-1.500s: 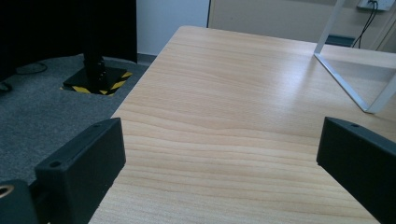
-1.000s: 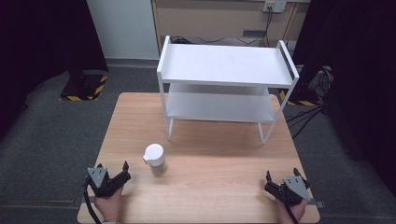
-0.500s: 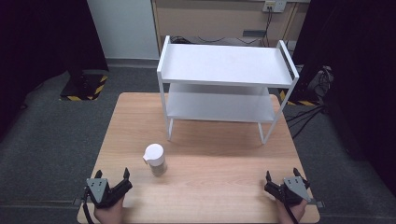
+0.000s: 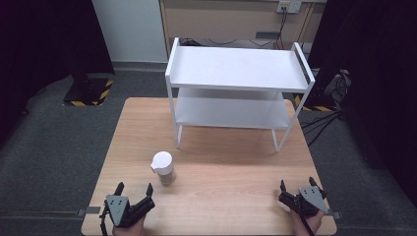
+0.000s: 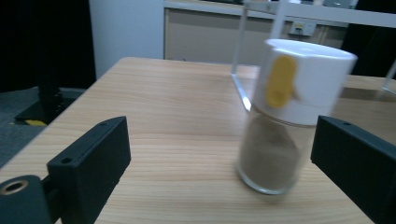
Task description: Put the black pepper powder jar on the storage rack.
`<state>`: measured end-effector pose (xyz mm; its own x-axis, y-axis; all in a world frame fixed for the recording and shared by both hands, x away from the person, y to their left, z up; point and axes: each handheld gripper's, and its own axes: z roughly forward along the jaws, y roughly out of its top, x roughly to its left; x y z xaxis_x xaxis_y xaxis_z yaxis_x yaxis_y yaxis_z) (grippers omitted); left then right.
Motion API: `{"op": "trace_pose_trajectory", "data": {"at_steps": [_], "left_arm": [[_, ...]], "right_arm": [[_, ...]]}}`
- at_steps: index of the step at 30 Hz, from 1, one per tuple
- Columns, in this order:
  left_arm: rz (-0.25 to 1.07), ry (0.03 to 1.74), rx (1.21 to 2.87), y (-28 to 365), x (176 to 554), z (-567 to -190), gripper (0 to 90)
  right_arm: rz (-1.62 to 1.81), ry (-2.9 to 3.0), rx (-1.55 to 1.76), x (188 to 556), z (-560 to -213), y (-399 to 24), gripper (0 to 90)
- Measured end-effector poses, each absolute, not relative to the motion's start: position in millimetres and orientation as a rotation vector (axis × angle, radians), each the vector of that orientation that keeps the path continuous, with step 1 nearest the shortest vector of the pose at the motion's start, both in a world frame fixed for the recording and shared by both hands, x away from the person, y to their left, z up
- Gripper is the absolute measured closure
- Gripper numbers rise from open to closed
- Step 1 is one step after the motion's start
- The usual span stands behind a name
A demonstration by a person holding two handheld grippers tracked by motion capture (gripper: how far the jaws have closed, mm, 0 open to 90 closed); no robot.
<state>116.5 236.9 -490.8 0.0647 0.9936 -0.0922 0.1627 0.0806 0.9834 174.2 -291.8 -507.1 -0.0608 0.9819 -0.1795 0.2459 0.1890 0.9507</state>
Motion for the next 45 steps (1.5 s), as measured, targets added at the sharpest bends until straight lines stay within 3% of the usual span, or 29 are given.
{"op": "trace_pose_trajectory", "data": {"at_steps": [11, 23, 33, 45], "left_arm": [[0.967, 1.247, 1.373, 221, 130, -490, 3.4], [0.961, 1.291, 1.392, 197, 159, -489, 2.1], [0.968, 1.308, 1.391, 199, 180, -488, 2.3], [0.978, 1.27, 1.385, 196, 193, -488, 10.8]], "right_arm": [[0.964, 1.503, 1.227, 174, -507, -291, 2.0], [0.967, 1.503, 1.226, 174, -507, -292, 2.0], [0.967, 1.501, 1.225, 174, -508, -292, 2.0], [0.959, 1.507, 1.226, 175, -507, -291, 2.0]]}}
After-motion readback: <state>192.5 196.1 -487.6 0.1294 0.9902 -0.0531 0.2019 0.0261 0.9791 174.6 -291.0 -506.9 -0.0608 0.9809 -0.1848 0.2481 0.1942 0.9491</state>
